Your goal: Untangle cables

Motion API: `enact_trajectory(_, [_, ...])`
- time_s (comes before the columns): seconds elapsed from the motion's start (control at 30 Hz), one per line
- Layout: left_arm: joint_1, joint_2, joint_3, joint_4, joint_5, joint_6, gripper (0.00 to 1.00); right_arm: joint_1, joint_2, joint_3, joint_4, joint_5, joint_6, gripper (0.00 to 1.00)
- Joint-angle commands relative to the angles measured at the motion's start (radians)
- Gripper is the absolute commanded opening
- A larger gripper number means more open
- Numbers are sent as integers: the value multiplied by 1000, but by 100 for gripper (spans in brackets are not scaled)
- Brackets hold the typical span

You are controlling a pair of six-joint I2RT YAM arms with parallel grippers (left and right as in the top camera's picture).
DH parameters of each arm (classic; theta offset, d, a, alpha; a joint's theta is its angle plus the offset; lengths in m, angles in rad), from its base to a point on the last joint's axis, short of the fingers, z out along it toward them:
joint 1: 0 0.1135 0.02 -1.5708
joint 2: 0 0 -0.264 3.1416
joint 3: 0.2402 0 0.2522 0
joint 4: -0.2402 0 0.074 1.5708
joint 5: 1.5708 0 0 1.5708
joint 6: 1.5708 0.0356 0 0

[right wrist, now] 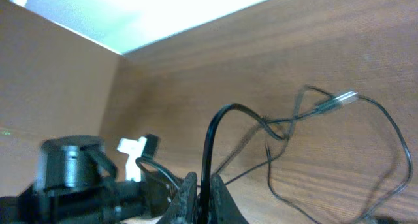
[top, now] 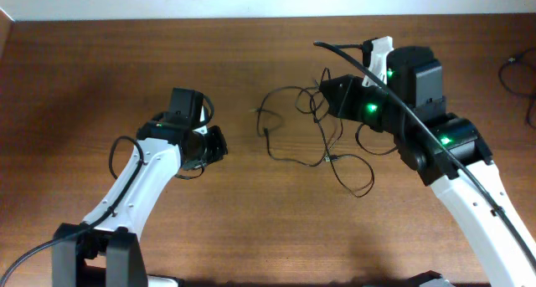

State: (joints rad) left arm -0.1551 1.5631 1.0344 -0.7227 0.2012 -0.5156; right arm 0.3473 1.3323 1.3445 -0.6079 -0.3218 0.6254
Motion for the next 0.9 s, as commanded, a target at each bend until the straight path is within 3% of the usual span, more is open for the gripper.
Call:
enact_trajectory(0.0, [2,-9,-8,151,372,13,43,0,36,8,-53,106,65,4])
enact_trajectory(0.03, [-2,-9,-8,250,576,93,48,0,55,9,-54,106,97,4])
enact_trajectory(0.1, [-17,-9,-8,340,729,175,64,-1,72,8,-54,106,136,4])
enact_trajectory(0.27, [-80,-9,-8,356,779,180,66,-1,88,9,-48,110,181,4])
enact_trajectory(0.33, [-114,-9,-8,356,784,175,74,-1,88,9,-47,114,181,4])
enact_trajectory(0.4, [-141,-9,-8,375,790,69,86,-1,88,8,-48,117,180,4])
enact_trajectory(0.43, [-145,-9,-8,418,787,-47,88,-1,88,8,-51,117,180,4])
enact_trajectory(0.57, [-148,-9,-8,640,787,-375,84,-1,88,8,-51,117,180,4])
enact_trajectory(0.63, [-162,-9,-8,697,782,-462,79,-1,88,9,-51,117,180,4])
enact_trajectory(0.87, [-247,-9,-8,707,737,-472,70,-1,88,8,-51,117,176,4])
